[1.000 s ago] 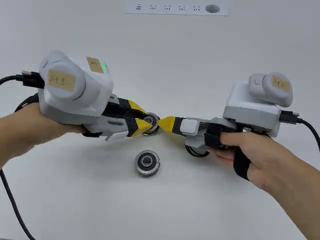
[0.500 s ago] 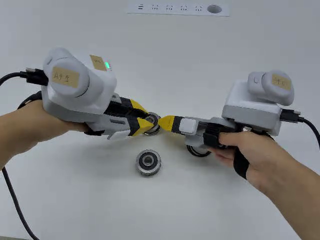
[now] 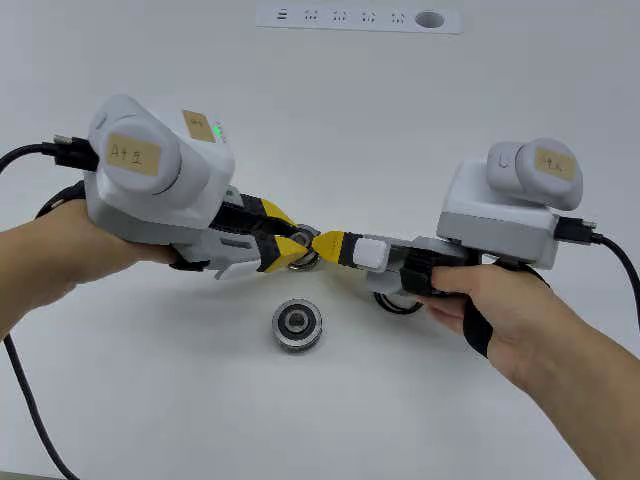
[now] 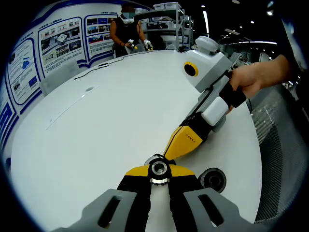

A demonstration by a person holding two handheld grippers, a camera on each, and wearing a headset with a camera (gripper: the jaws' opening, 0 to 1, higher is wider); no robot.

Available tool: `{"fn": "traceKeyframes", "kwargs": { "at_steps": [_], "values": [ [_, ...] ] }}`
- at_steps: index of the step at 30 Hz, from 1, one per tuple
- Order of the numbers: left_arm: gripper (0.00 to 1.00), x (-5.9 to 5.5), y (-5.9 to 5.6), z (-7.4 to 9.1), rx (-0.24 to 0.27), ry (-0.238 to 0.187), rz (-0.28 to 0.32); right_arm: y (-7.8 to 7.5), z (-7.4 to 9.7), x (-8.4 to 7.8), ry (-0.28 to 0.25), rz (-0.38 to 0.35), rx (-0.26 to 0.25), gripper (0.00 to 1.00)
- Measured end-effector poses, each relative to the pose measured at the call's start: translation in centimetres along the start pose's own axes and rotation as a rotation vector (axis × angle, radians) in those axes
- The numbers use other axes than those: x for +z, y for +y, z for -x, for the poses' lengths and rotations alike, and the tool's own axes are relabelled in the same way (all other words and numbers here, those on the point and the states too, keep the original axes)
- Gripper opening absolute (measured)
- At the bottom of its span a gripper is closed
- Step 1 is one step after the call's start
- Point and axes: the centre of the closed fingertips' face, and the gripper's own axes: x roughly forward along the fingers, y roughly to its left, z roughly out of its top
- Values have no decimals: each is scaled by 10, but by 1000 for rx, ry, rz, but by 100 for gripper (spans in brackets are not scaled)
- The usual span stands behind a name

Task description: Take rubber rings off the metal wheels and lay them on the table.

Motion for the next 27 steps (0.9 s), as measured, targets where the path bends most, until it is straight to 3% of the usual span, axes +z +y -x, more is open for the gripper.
{"fn": "traceKeyframes", "kwargs": {
  "at_steps": [12, 22, 27],
  "values": [
    [13, 0, 0, 0, 3, -8, 0, 0, -1, 0, 14, 72, -12, 1],
    [13, 0, 0, 0, 0, -12, -2, 12, -5, 2, 15, 53, 6, 1],
    [13, 1, 0, 0, 0, -13, -3, 10, -3, 2, 16, 45, 0, 1]
  ]
}}
